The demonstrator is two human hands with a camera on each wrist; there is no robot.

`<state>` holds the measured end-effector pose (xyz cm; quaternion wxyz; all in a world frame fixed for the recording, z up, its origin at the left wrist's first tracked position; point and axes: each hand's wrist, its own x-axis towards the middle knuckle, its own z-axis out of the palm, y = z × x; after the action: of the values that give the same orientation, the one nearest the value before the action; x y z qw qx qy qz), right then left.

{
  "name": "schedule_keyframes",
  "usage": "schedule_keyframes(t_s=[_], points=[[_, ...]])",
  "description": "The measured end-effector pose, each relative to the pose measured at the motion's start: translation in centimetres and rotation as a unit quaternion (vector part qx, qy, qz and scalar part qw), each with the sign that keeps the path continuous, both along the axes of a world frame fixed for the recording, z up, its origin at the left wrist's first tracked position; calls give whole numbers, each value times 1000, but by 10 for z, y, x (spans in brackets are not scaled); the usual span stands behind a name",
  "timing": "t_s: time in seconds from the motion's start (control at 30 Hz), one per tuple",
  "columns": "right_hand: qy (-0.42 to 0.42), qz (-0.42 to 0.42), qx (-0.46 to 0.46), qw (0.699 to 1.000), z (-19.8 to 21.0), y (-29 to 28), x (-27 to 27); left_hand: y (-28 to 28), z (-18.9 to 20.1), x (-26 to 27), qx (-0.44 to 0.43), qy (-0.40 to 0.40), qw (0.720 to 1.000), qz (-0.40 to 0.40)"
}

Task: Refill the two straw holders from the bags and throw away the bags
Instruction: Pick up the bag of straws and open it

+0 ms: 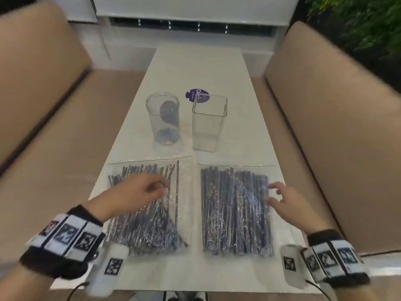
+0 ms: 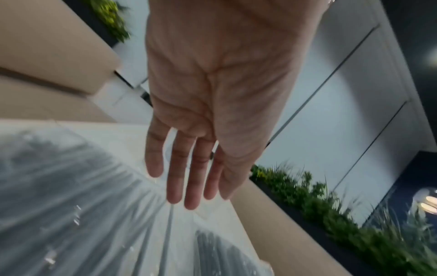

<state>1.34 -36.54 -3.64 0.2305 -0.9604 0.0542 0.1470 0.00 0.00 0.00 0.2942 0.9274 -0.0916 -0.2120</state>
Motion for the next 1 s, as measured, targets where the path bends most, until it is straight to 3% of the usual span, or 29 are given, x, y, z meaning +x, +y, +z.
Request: schedule_keyframes(t_s=[0.23, 0.33, 0.47, 0.6, 0.8, 0.9, 1.0], points=[[79, -191, 32, 978, -50, 25, 34, -87, -50, 64, 52, 45, 997, -23], [10, -217, 83, 972, -54, 32, 38, -108, -65, 71, 54, 66, 996, 7], [-71, -232, 189, 952, -43, 32, 31, -118, -73, 66, -33, 71, 994, 80], [-192, -169, 281, 925, 5, 33, 5, -118, -50, 49, -161, 37, 976, 141], [-277, 6, 383, 881, 99, 19, -35, -73, 9, 44, -373, 1, 905, 204], [-372, 16, 331, 867, 138, 1, -27, -47, 49, 42, -423, -34, 893, 151], [-379, 61, 317, 867, 164, 3, -9, -26, 79, 43, -422, -54, 901, 82]])
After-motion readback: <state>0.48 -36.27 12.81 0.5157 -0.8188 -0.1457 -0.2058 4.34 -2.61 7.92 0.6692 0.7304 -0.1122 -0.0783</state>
